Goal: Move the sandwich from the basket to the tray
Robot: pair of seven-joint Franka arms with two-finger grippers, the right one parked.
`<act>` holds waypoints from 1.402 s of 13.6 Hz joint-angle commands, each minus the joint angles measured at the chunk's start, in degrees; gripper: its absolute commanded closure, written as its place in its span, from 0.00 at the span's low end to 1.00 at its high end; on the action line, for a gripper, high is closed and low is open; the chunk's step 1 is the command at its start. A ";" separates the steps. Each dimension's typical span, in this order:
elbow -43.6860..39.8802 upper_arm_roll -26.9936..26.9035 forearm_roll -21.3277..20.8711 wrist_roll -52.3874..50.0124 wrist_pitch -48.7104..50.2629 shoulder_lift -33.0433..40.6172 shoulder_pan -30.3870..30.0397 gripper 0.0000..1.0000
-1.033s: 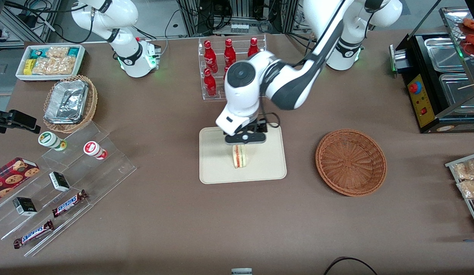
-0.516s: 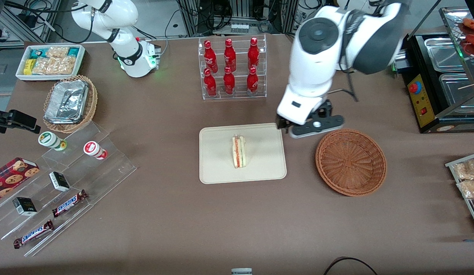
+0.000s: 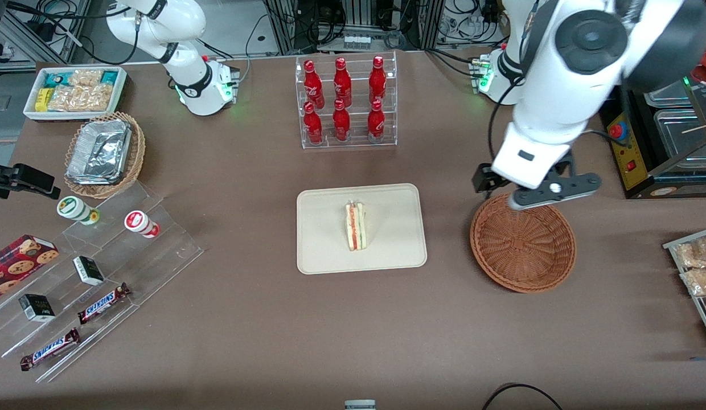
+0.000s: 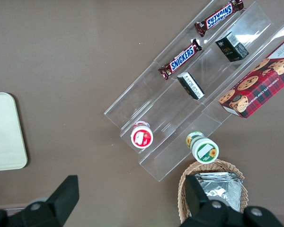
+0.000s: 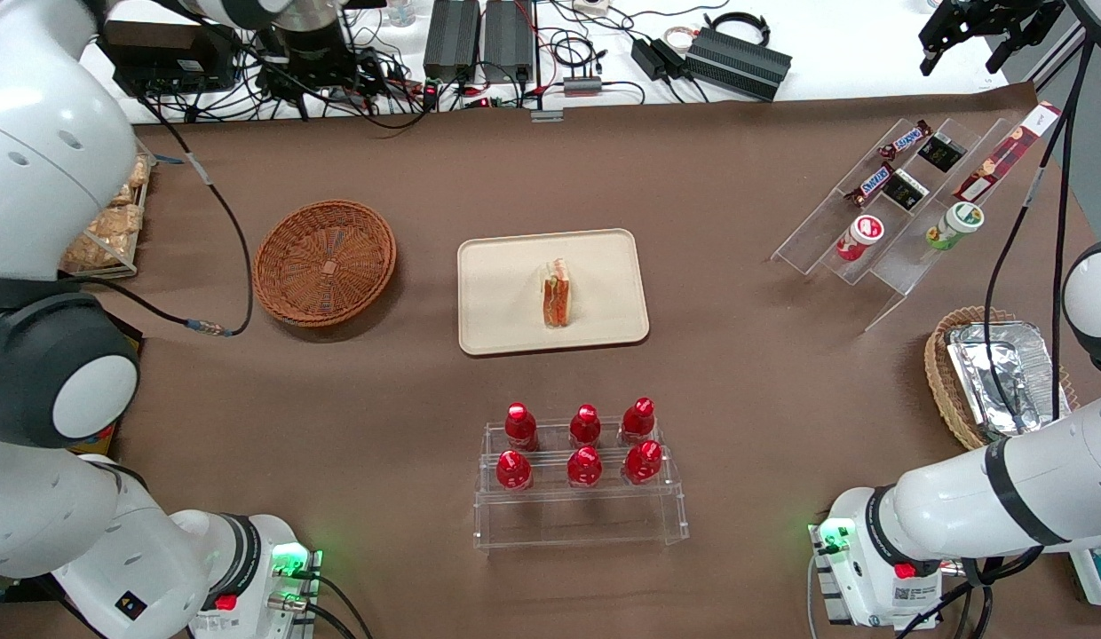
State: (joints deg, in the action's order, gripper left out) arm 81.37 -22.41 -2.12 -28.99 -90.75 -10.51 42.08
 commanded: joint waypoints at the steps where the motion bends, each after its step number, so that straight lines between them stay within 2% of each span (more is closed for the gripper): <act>1: 1.25 -3.68 1.50 4.98 2.32 2.87 0.63 0.00; 5: 1.34 -6.24 1.68 10.34 4.43 4.36 -0.33 0.00; 7: 1.25 -2.32 5.70 14.02 4.88 4.36 -8.74 0.00; 8: 1.25 -0.03 6.07 15.61 5.66 4.45 -12.60 0.00; 10: 1.16 9.17 5.90 17.20 7.16 5.15 -21.90 0.00; 12: 1.34 21.55 5.55 18.26 7.16 6.55 -34.12 0.00; 13: 1.42 25.27 4.68 18.26 7.16 6.73 -37.48 0.00; 15: 2.91 26.27 2.39 18.26 7.07 7.96 -37.69 0.00; 19: 10.02 26.19 2.30 20.28 5.93 13.83 -36.81 0.00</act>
State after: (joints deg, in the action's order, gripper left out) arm 85.60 3.36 1.17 -10.64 -83.95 -1.83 5.34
